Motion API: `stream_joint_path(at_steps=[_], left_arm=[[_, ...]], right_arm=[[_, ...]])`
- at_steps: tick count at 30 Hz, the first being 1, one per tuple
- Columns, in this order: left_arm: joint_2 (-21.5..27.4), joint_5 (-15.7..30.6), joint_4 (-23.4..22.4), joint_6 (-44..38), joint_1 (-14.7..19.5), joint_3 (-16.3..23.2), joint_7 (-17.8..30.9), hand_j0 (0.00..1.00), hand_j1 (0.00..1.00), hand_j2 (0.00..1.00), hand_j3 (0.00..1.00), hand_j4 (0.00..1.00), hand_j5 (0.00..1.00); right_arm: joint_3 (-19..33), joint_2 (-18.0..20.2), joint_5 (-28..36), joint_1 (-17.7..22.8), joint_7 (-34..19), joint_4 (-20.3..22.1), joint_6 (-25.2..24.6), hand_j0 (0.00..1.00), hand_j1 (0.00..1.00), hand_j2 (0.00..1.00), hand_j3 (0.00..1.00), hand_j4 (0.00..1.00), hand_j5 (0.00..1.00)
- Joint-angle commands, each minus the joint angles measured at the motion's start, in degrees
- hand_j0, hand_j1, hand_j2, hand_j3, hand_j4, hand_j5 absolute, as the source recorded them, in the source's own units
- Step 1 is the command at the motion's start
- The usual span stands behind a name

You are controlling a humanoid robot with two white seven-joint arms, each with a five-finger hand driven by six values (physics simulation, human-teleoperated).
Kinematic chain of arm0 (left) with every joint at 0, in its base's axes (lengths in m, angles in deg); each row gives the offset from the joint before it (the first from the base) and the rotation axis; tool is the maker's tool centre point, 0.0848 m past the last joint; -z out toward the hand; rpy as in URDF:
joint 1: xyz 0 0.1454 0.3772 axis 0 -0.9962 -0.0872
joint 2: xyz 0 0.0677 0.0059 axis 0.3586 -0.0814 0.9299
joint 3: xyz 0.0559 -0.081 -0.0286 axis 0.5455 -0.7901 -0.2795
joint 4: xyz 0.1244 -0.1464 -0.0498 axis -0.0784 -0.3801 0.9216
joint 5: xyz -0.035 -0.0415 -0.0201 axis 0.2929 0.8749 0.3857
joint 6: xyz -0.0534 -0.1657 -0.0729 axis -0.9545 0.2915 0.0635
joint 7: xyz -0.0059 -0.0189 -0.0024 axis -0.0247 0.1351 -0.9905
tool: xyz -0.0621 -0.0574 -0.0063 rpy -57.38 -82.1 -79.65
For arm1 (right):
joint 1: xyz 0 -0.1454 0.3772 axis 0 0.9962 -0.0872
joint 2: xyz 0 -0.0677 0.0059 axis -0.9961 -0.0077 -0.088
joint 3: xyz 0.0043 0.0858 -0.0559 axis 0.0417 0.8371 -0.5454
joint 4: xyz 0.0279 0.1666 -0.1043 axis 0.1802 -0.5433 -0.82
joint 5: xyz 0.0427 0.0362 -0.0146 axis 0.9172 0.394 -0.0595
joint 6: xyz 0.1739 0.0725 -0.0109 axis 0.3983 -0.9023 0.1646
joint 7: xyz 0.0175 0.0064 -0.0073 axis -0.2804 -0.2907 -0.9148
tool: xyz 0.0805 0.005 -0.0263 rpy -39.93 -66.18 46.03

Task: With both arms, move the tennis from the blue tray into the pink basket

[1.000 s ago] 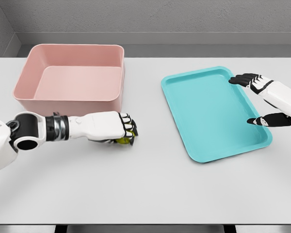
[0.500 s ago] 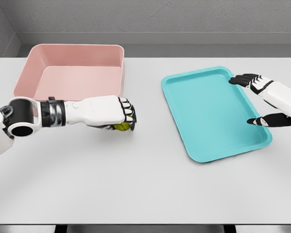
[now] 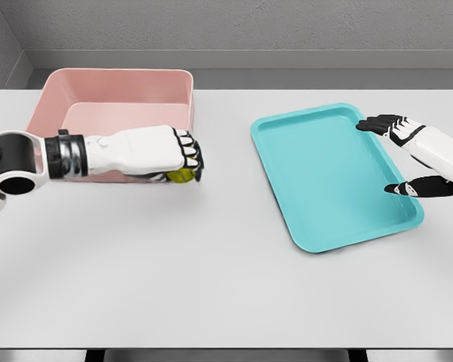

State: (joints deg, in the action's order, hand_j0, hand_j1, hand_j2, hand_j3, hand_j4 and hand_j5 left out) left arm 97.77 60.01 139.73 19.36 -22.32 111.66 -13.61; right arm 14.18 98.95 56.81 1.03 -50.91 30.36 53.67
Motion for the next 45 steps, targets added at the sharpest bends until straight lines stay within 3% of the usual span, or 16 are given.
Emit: stream_joint_path(at_steps=[1,12,20,26,30,31,32,33,34,45], left_arm=[[0.59,1.1,-0.17,-0.09,0.09,-0.23,-0.03,0.56,0.56,0.56,0.56,0.56,0.56],[0.24,2.33,-4.3,-0.09,2.46,-2.25,-0.03,0.56,0.56,0.56,0.56,0.56,0.56],[-1.17,2.68,-13.79,-0.09,5.54,-2.78,-0.03,0.56,0.56,0.56,0.56,0.56,0.56],[-5.47,2.59,-21.53,-0.09,8.0,-2.78,-0.03,0.56,0.56,0.56,0.56,0.56,0.56],[-6.18,2.68,-24.34,-0.09,8.79,-3.13,-0.03,0.56,0.56,0.56,0.56,0.56,0.56],[-6.18,2.68,-24.96,-0.09,9.14,-3.4,-0.03,0.58,0.58,0.58,0.58,0.58,0.58],[-6.18,2.68,-25.75,-0.09,9.14,-4.1,-0.21,0.69,0.69,0.69,0.69,0.69,0.69],[-6.18,2.77,-26.1,-0.09,9.14,-4.8,-0.38,0.9,0.9,0.9,0.9,0.9,0.9],[-6.18,2.86,-26.1,-0.09,9.05,-4.98,-0.56,1.0,1.0,1.0,1.0,1.0,1.0],[-3.63,4.26,-25.48,-0.09,8.0,-5.68,-0.56,1.0,1.0,1.0,1.0,1.0,1.0]], right_arm=[[0.0,0.05,0.44,0.0,0.03,0.02,-0.17,1.0,1.0,1.0,1.0,1.0,1.0],[0.0,0.05,0.44,0.0,0.03,0.02,-0.17,1.0,1.0,1.0,1.0,1.0,1.0],[0.0,0.05,0.44,0.0,0.03,0.02,-0.17,1.0,1.0,1.0,1.0,1.0,1.0],[0.0,0.05,0.44,0.0,0.03,0.02,-0.17,1.0,1.0,1.0,1.0,1.0,1.0],[0.0,0.05,0.44,0.0,0.03,0.02,-0.17,1.0,1.0,1.0,1.0,1.0,1.0],[0.0,0.05,0.44,0.0,0.03,0.02,-0.17,1.0,1.0,1.0,1.0,1.0,1.0],[0.0,0.05,0.44,0.0,0.03,0.02,-0.17,1.0,1.0,1.0,1.0,1.0,1.0],[0.0,0.05,0.53,0.0,0.03,0.02,-0.17,1.0,1.0,1.0,1.0,1.0,1.0],[0.0,0.05,0.44,0.0,0.03,0.02,-0.17,1.0,1.0,1.0,1.0,1.0,1.0],[0.0,0.05,0.44,0.09,0.03,-0.33,-0.17,1.0,1.0,1.0,1.0,1.0,1.0]])
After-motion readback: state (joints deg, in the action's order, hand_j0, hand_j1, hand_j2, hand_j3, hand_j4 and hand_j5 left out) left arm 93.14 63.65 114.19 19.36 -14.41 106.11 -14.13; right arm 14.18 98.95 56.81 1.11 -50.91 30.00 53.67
